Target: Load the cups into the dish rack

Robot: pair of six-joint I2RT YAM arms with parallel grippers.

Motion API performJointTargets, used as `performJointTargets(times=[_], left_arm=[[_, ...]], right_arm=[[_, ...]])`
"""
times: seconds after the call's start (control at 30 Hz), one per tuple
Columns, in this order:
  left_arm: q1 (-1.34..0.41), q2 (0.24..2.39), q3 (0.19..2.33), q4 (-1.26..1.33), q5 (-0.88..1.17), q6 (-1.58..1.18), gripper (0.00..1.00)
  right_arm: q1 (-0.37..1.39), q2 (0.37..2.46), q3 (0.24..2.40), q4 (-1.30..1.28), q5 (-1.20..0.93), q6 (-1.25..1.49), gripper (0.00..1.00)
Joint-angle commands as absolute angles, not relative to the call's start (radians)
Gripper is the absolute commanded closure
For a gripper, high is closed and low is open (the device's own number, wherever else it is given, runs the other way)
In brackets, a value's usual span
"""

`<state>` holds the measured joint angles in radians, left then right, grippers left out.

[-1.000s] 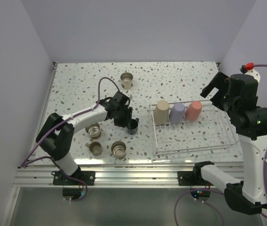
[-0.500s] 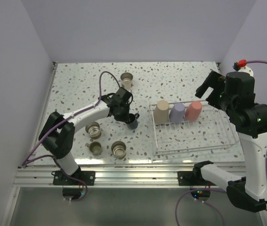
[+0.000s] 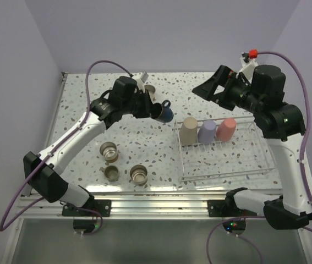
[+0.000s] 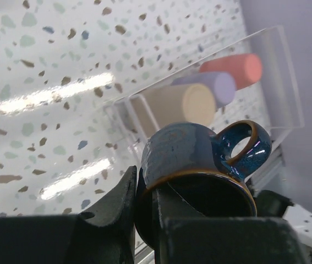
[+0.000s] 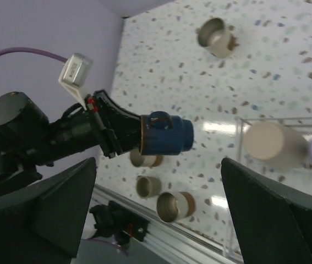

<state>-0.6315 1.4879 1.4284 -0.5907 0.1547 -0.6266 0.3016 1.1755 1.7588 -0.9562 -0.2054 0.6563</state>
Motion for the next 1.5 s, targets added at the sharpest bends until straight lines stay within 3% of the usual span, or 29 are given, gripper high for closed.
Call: performJointTargets(times=[0.0, 0.2, 0.33, 0.63, 0.97, 1.47], left_arm=[[-0.56, 1.41, 1.505, -0.46, 0.346, -0.757, 1.0], [-0.457, 1.272, 1.378, -0.093, 0.52, -1.029, 1.0], [-0.443, 1.22, 1.307, 0.163, 0.541, -1.149, 1.0], [-0.443, 1.183, 1.244, 0.45, 0.494, -1.351, 1.0], [-0.443, 1.177, 1.23, 0.506, 0.46, -1.41, 1.0], [-0.443, 1.201, 1.247, 0.486, 0.465, -1.395, 1.0]], right_arm=[[0.325, 1.204, 1.735, -0.693, -0.509, 0.748, 0.01], [0.339, 1.246, 1.706, -0.435, -0.665, 0.932, 0.01], [0.345, 1.256, 1.681, -0.312, -0.702, 1.031, 0.01], [0.356, 1.239, 1.542, 0.083, -0.762, 1.255, 0.01], [0.382, 1.232, 1.47, 0.219, -0.716, 1.313, 0.01], [0.502, 1.298, 1.551, 0.144, -0.578, 1.19, 0.02]])
